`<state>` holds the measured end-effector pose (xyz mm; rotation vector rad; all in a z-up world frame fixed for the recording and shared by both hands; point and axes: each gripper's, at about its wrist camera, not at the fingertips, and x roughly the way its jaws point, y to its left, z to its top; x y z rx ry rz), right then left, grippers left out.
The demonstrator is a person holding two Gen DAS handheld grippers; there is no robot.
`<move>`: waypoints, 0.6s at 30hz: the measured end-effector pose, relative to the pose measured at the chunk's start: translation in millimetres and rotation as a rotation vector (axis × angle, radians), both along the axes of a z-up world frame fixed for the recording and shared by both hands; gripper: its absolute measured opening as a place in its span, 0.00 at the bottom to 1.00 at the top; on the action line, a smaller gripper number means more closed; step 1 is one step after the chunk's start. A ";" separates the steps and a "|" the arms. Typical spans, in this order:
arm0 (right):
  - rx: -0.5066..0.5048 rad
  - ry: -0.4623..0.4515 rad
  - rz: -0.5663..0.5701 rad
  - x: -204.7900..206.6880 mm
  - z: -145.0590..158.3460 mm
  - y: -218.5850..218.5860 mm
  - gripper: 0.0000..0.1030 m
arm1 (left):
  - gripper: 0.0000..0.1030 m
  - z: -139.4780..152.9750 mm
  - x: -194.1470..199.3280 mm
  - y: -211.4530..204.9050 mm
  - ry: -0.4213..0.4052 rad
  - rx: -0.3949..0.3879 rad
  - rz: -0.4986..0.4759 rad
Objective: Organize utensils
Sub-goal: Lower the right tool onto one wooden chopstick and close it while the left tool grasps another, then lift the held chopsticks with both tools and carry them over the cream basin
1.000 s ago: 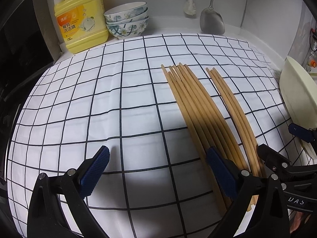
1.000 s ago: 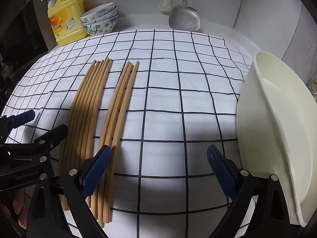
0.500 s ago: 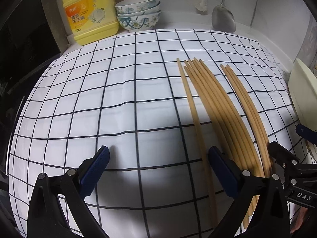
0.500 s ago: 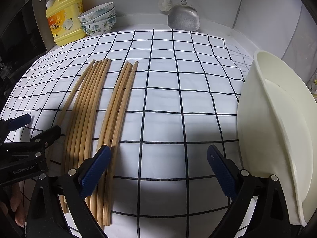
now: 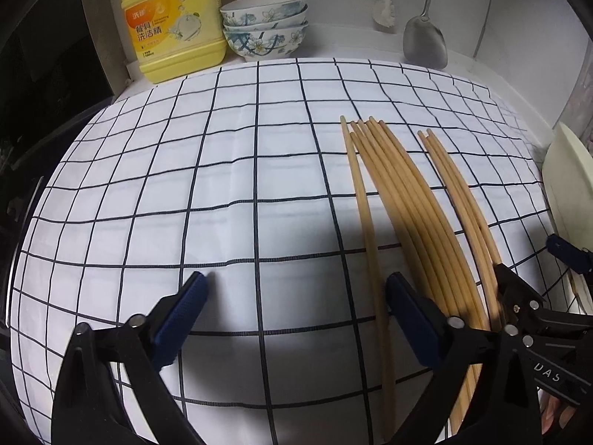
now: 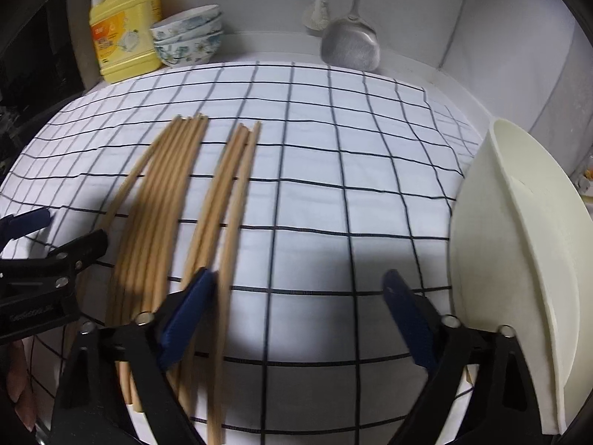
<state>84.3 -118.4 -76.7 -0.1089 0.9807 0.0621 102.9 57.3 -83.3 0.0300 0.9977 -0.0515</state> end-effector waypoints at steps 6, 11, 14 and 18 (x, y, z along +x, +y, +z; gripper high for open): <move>-0.006 -0.007 0.078 -1.7 2.9 16.4 0.32 | 0.36 6.8 -2.6 -6.7 -0.023 -0.008 -0.021; -0.014 -0.016 0.134 -6.4 1.4 28.1 0.07 | 0.07 6.3 -9.5 -13.5 -0.040 -0.021 -0.051; 0.016 -0.021 0.132 -8.2 1.4 23.9 0.07 | 0.07 6.1 -12.3 -11.6 -0.041 -0.048 -0.056; 0.068 -0.029 0.106 -11.2 5.1 14.0 0.06 | 0.07 7.1 -15.0 -5.6 -0.028 -0.095 -0.051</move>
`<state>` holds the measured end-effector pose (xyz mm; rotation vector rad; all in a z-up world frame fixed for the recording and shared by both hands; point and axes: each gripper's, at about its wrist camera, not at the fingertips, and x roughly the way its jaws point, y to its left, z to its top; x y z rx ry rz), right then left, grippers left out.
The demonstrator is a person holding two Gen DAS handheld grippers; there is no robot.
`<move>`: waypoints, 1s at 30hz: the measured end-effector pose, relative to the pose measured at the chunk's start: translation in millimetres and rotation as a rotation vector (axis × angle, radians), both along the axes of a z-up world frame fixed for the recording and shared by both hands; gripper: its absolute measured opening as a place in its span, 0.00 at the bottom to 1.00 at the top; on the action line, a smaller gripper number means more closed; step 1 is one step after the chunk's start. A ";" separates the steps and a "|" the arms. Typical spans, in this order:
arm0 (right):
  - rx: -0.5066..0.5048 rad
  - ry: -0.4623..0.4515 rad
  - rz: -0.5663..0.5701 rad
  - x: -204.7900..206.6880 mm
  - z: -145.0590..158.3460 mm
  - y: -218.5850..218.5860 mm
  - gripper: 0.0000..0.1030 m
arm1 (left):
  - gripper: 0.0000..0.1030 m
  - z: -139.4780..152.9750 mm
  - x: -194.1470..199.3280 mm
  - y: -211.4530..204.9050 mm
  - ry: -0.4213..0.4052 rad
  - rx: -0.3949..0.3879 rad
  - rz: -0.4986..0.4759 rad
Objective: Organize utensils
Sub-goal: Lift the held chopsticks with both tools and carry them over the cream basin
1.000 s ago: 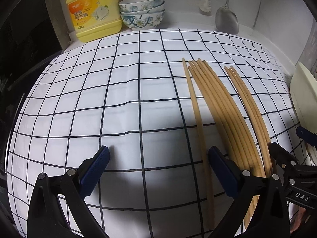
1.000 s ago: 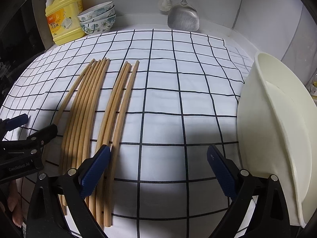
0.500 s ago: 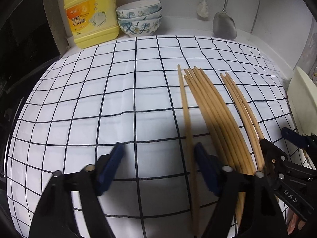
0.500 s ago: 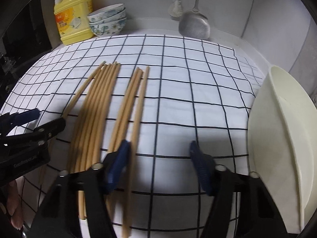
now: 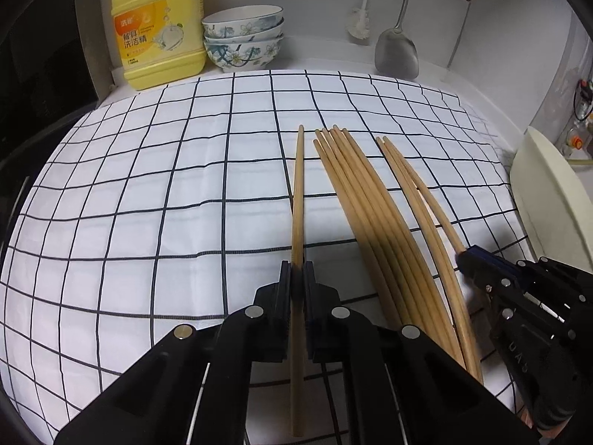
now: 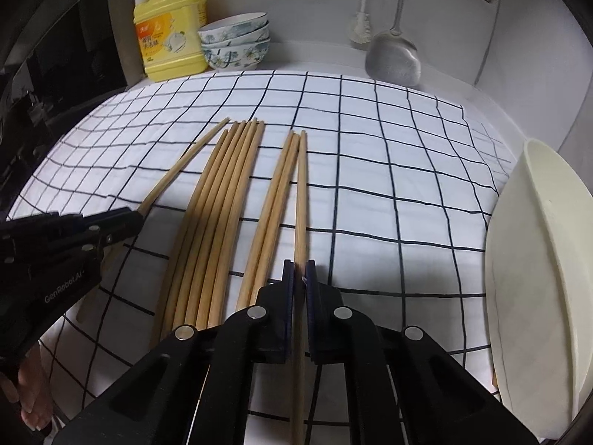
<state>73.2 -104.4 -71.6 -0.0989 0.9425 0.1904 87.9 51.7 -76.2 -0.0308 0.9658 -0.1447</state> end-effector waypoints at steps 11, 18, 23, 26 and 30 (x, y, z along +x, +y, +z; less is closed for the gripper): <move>0.086 -0.099 -0.045 -17.7 46.0 -20.6 0.06 | 0.07 33.0 -22.0 0.0 -0.063 -0.042 -0.005; 0.140 -0.190 -0.146 -33.3 89.4 -68.3 0.06 | 0.07 71.5 -24.8 -24.9 -0.134 -0.071 -0.055; 0.149 -0.230 -0.245 -42.0 108.6 -115.1 0.06 | 0.07 97.3 -24.8 -66.4 -0.166 -0.114 -0.134; 0.161 -0.229 -0.312 -46.9 112.9 -148.9 0.06 | 0.07 110.2 -24.6 -99.6 -0.183 -0.125 -0.190; 0.172 -0.231 -0.408 -55.1 115.5 -194.9 0.06 | 0.07 123.7 -19.9 -147.8 -0.194 -0.127 -0.262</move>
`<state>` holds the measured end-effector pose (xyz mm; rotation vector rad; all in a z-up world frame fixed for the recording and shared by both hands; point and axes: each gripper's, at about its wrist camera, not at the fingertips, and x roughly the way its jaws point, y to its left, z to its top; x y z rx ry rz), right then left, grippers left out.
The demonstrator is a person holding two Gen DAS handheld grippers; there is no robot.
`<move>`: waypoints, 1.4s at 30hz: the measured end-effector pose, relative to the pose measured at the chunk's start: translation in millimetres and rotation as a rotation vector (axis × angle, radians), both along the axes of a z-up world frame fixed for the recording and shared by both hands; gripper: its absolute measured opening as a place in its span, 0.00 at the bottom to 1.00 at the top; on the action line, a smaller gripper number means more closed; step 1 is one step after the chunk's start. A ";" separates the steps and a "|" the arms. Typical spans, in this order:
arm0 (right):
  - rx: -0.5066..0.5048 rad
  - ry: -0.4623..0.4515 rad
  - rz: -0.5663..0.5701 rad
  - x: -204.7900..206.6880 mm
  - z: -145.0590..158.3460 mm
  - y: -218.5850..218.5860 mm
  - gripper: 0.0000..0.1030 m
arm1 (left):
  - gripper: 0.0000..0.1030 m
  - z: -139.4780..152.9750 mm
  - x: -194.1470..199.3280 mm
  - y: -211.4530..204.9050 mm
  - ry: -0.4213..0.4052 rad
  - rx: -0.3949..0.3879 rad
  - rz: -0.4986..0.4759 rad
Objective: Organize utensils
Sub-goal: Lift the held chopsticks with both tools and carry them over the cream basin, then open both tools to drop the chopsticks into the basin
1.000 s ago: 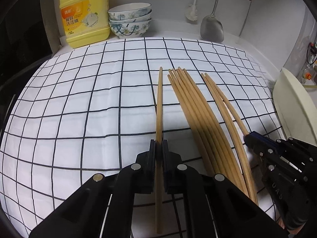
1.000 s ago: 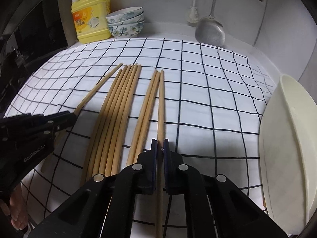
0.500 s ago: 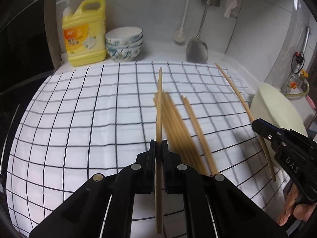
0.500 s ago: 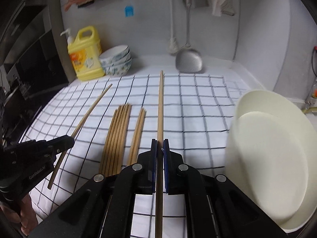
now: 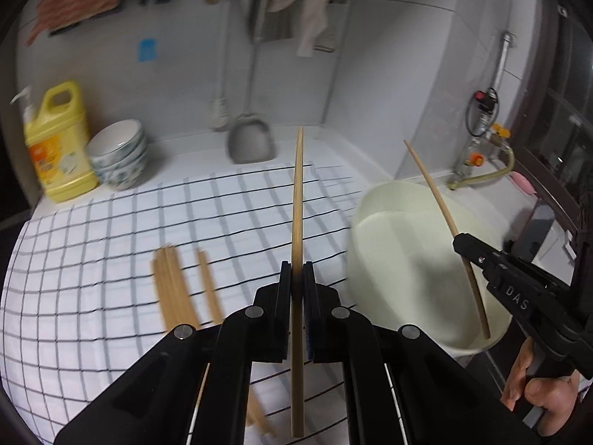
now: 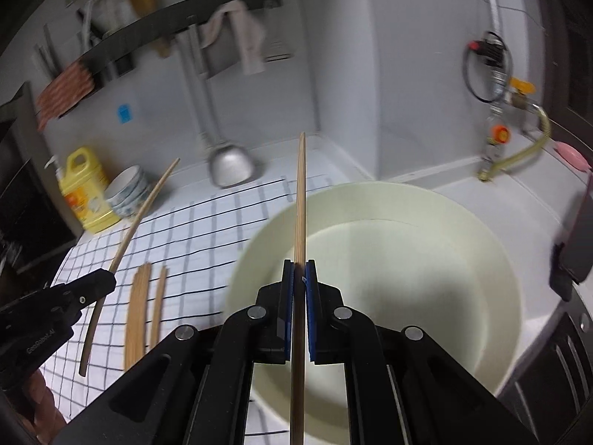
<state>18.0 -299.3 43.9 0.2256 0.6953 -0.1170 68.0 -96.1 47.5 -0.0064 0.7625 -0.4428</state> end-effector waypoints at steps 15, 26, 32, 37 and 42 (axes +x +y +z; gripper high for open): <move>0.102 0.101 -0.097 -5.2 -30.0 -74.1 0.06 | 0.07 -29.0 28.0 -137.9 0.116 0.099 -0.170; 0.124 0.186 -0.127 2.6 -54.1 -86.4 0.06 | 0.07 -62.5 41.1 -164.9 0.196 0.164 -0.197; 0.134 0.196 -0.130 3.3 -57.2 -88.6 0.06 | 0.07 -67.2 41.8 -166.4 0.199 0.178 -0.191; 0.130 0.190 -0.134 3.5 -55.6 -88.9 0.06 | 0.11 -58.1 44.1 -158.5 0.181 0.174 -0.157; 0.119 0.169 -0.153 0.2 -50.3 -89.3 0.25 | 0.61 -47.4 42.8 -149.8 0.144 0.167 -0.125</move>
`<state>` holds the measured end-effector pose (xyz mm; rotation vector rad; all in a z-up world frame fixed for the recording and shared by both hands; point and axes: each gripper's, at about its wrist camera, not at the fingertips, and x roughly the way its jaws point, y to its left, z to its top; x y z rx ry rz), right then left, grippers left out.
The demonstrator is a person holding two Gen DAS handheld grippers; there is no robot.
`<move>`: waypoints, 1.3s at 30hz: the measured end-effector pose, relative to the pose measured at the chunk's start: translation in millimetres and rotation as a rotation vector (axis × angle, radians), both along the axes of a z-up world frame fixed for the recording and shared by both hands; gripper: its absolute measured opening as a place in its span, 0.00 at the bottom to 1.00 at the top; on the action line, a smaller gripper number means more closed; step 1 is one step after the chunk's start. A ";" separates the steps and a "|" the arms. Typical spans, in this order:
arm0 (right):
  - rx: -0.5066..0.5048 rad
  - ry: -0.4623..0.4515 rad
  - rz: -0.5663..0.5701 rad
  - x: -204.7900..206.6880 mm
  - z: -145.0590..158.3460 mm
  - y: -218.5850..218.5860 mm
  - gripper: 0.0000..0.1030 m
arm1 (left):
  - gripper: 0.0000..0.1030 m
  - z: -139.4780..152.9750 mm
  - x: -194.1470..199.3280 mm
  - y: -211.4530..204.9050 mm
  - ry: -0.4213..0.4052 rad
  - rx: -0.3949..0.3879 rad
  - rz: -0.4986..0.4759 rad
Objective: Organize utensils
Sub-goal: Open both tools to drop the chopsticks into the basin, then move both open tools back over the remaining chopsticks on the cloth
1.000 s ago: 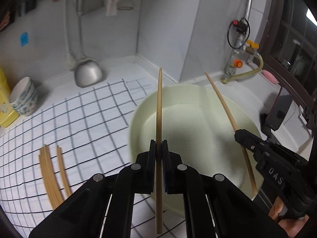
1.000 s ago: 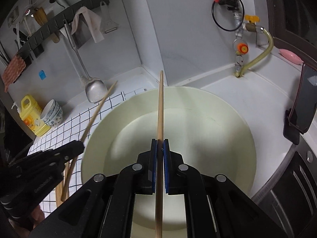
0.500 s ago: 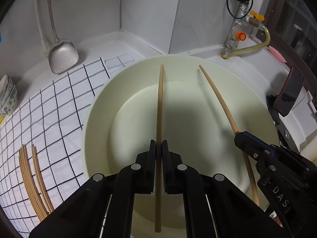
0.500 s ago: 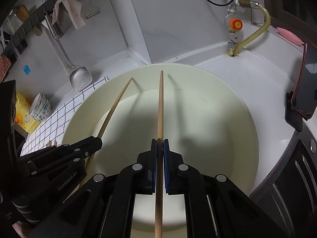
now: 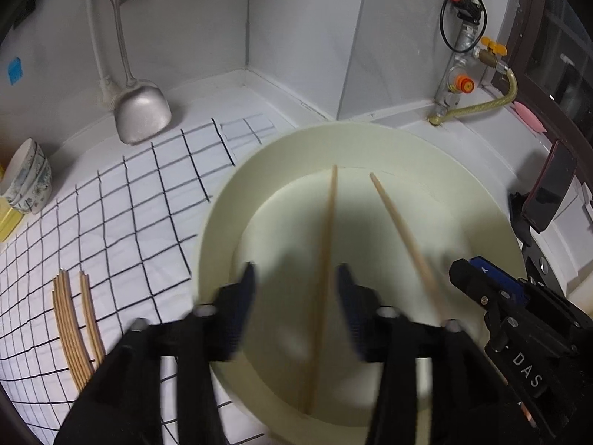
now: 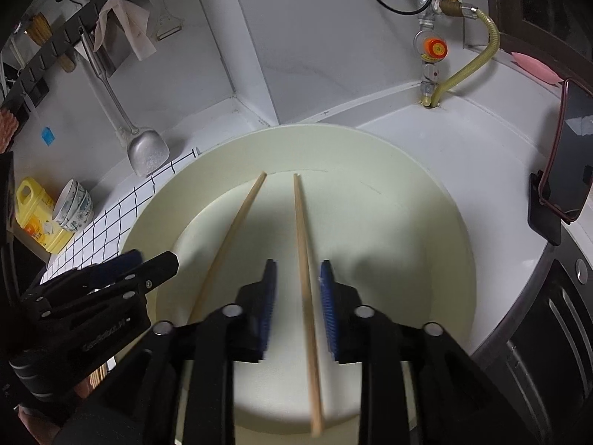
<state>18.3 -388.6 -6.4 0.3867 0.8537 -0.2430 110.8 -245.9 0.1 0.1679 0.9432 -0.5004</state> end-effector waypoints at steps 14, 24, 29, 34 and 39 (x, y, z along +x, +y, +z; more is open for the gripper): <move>-0.012 -0.047 0.019 -2.3 16.4 16.1 0.43 | 0.74 23.1 -8.6 64.2 -0.043 -0.043 0.099; -0.051 -0.113 0.141 5.8 35.2 83.1 0.57 | 0.80 30.3 -27.1 173.6 -0.093 -0.033 0.285; -0.040 -0.134 0.205 9.8 39.3 117.0 0.60 | 0.81 25.9 -39.6 216.0 -0.107 -0.004 0.345; -0.028 -0.159 0.267 8.6 41.7 147.9 0.64 | 0.85 16.9 -48.5 253.3 -0.115 0.003 0.403; -0.042 -0.165 0.343 9.3 39.4 181.0 0.65 | 0.87 2.8 -49.7 280.5 -0.119 -0.006 0.451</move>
